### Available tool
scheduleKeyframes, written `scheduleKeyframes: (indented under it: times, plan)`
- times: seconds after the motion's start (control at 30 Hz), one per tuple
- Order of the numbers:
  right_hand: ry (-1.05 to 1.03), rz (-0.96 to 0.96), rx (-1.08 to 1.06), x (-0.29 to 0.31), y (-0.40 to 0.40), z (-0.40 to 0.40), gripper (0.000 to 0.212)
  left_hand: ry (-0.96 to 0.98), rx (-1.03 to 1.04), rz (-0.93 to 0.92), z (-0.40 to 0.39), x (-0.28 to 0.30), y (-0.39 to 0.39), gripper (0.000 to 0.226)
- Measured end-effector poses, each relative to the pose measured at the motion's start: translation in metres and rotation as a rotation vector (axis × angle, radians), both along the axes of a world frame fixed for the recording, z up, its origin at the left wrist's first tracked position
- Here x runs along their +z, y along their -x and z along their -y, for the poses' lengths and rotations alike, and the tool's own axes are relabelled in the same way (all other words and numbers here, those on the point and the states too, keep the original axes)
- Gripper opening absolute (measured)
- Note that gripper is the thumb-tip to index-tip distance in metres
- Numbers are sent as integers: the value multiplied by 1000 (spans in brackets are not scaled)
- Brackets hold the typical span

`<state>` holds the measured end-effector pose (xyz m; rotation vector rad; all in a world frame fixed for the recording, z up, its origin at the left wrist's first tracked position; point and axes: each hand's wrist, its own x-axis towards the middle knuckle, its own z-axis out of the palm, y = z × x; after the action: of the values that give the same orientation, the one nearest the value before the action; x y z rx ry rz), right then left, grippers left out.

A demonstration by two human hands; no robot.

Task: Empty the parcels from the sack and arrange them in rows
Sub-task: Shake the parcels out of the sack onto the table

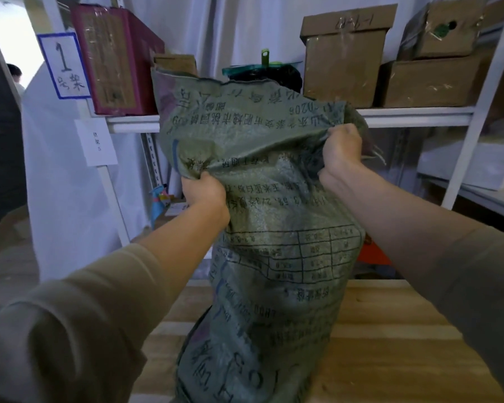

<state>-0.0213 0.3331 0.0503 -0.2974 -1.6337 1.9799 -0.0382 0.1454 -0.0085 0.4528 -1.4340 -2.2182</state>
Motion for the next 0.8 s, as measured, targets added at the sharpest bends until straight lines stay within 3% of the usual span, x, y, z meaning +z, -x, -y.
scheduleKeyframes:
  times: [0.4,0.8]
  plan:
    - [74,-157,-10,49,16,-3,26,-20,25,-253,-3,58,19,51]
    - [186,-190,40,35,18,-6,20,-133,38,-258,-11,47,25,52]
